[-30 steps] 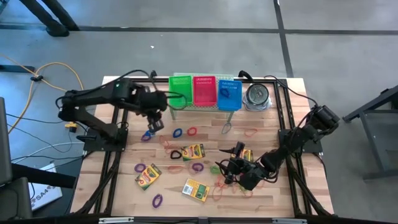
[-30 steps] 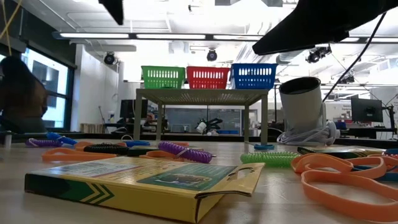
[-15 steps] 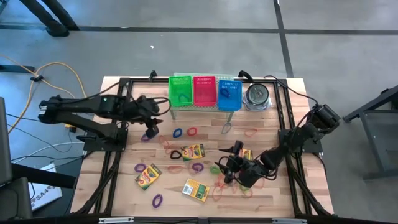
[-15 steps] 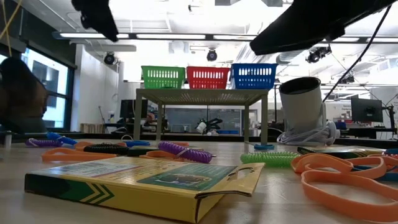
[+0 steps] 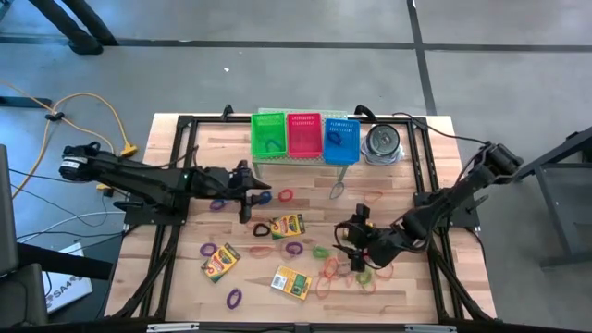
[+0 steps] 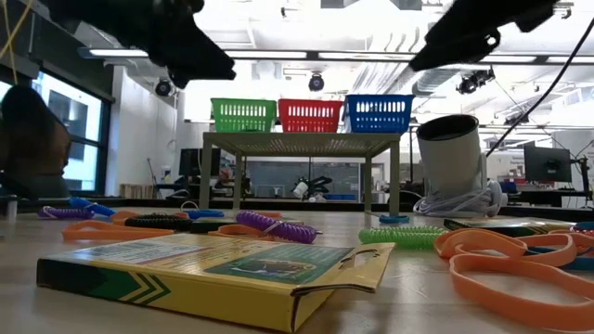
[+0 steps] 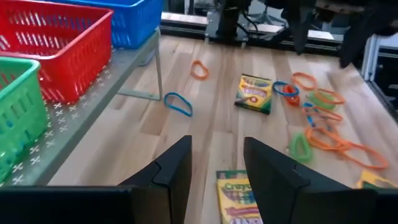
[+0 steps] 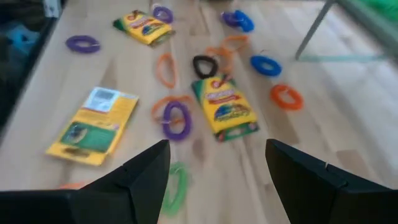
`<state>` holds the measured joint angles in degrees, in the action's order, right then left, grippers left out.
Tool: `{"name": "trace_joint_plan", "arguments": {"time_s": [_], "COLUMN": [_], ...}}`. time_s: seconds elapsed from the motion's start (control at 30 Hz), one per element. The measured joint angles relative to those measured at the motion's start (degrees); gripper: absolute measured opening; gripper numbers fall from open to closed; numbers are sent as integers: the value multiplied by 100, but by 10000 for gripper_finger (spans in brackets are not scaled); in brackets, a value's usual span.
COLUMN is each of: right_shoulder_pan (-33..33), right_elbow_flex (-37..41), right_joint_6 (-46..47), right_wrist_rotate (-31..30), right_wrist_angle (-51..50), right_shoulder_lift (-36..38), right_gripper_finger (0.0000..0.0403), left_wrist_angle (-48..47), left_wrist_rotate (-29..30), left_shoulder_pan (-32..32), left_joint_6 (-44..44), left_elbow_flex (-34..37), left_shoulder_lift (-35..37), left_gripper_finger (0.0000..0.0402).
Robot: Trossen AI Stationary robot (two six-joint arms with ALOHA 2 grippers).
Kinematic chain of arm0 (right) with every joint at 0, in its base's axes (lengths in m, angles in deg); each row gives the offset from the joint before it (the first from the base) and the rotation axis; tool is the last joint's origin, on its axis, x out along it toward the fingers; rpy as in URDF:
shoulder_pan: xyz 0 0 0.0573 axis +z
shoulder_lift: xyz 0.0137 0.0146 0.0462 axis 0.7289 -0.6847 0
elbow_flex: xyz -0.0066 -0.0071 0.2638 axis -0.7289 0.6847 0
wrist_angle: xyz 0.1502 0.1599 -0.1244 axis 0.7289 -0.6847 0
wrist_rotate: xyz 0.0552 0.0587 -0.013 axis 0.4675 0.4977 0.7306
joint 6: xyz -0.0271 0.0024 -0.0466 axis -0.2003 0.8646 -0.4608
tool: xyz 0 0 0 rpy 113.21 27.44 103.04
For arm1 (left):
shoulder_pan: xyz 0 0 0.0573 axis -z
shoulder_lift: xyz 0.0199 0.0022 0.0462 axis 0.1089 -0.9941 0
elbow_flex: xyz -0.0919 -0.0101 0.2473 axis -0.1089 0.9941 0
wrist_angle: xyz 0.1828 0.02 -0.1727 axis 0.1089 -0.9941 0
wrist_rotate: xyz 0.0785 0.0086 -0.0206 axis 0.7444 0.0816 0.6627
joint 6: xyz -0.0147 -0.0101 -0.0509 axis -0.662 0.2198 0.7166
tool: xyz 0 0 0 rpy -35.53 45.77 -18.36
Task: Pick & Place Office Desk Supplies
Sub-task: Put the top green spring keychain into the blue bin on the shelf
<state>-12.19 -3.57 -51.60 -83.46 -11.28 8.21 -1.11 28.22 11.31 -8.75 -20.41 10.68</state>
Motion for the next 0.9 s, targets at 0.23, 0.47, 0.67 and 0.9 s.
{"name": "trace_joint_plan", "arguments": {"time_s": [0.23,0.47,0.67,0.9], "right_shoulder_pan": [27,-31,-72,-93], "right_elbow_flex": [5,5,3,3], "right_joint_6": [320,274,-291,-327], "right_wrist_rotate": [398,586,636,645], "right_wrist_angle": [-287,144,984,1273], "right_shoulder_lift": [202,-79,-339,-404], "right_gripper_finger": [254,254,261,262], "left_wrist_angle": [274,944,952,1039], "left_wrist_rotate": [-2,-408,-546,-546], "left_shoulder_pan": [-10,119,152,151], "left_joint_6": [371,122,198,206], "left_elbow_flex": [329,323,324,321], "left_shoulder_lift": [-212,-439,-605,-853], "left_gripper_finger": [139,139,139,139]}}
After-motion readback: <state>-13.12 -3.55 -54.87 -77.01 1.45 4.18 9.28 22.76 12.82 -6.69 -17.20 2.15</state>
